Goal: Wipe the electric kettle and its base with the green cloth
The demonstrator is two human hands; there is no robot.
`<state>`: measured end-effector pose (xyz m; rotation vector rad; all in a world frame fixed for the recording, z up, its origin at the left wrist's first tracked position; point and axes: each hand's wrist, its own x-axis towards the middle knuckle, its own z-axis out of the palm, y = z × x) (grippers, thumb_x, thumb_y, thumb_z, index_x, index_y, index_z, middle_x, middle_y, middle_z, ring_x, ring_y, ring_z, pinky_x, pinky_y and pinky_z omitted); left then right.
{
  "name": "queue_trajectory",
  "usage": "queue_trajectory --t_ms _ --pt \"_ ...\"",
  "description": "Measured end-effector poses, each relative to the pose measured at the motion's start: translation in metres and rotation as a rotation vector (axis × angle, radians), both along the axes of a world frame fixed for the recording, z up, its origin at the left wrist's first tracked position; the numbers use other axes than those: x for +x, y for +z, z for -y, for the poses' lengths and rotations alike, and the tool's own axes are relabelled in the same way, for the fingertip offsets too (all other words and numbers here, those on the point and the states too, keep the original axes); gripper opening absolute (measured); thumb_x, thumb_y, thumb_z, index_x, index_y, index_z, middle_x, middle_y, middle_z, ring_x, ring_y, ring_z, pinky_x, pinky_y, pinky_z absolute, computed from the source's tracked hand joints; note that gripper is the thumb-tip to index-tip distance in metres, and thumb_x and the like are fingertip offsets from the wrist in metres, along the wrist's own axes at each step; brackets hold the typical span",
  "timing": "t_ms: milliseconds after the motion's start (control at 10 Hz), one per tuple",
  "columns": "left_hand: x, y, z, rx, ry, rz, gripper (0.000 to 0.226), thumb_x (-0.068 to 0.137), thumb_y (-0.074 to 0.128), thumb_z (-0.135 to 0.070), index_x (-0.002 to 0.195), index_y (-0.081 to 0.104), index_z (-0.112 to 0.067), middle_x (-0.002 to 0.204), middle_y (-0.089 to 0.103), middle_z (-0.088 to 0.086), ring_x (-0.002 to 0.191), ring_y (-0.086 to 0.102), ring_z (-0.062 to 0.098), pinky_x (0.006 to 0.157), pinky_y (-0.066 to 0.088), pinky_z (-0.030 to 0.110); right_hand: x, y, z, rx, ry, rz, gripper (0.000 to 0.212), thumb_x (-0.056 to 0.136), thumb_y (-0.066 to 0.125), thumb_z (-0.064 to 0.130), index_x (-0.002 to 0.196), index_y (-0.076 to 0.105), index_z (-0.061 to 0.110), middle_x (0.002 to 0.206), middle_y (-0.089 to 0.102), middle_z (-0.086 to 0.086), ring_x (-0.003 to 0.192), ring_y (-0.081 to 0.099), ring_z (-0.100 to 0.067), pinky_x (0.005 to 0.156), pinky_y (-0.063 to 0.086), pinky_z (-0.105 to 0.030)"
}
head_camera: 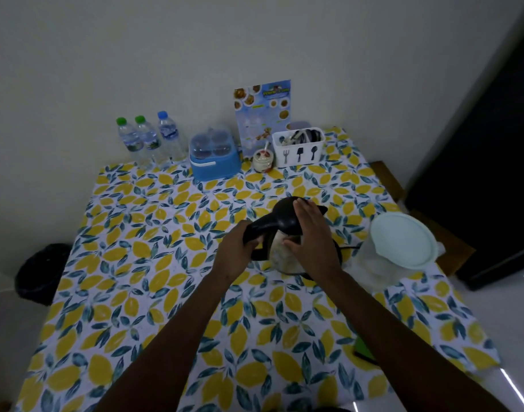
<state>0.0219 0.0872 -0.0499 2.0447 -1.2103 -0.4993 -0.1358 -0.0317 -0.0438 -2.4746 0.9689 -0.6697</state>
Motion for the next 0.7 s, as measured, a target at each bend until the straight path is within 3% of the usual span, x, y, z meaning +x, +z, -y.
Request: queue_trajectory --t_ms 100,600,700 --pt "-0.020 0.002 0.032 -0.003 -0.050 -0.032 0.024 0.096 0.057 -0.020 0.119 0.054 -0.014 0.102 0.062 0.005 0.087 0.055 0.021 0.072 0.036 0.028 -0.022 -0.002 0.023 0.023 -0.067 -0.023 0.090 0.075 0.079 0.027 0.148 0.030 0.007 0.156 0.032 -0.009 0.147 0.020 -0.025 0.119 0.025 -0.045" --pt "-0.040 0.001 0.060 0.074 -0.063 -0.054 0.025 0.095 0.056 -0.021 0.119 0.054 -0.013 0.111 0.064 0.010 0.101 0.061 0.030 0.076 0.039 0.030 -0.044 -0.019 0.044 0.055 -0.115 -0.092 0.089 0.079 0.073 0.034 0.149 0.025 0.007 0.156 0.030 -0.012 0.147 0.019 -0.029 0.117 0.027 -0.048" --pt "-0.040 0.008 0.063 0.088 -0.067 0.052 0.048 0.098 0.051 -0.029 0.142 0.039 -0.014 0.147 0.045 0.011 0.136 0.040 0.030 0.105 0.036 0.038 -0.038 -0.013 0.045 -0.081 -0.070 -0.104 0.079 0.086 0.064 0.043 0.147 0.032 0.004 0.154 0.035 -0.014 0.145 0.025 -0.033 0.114 0.028 -0.050"
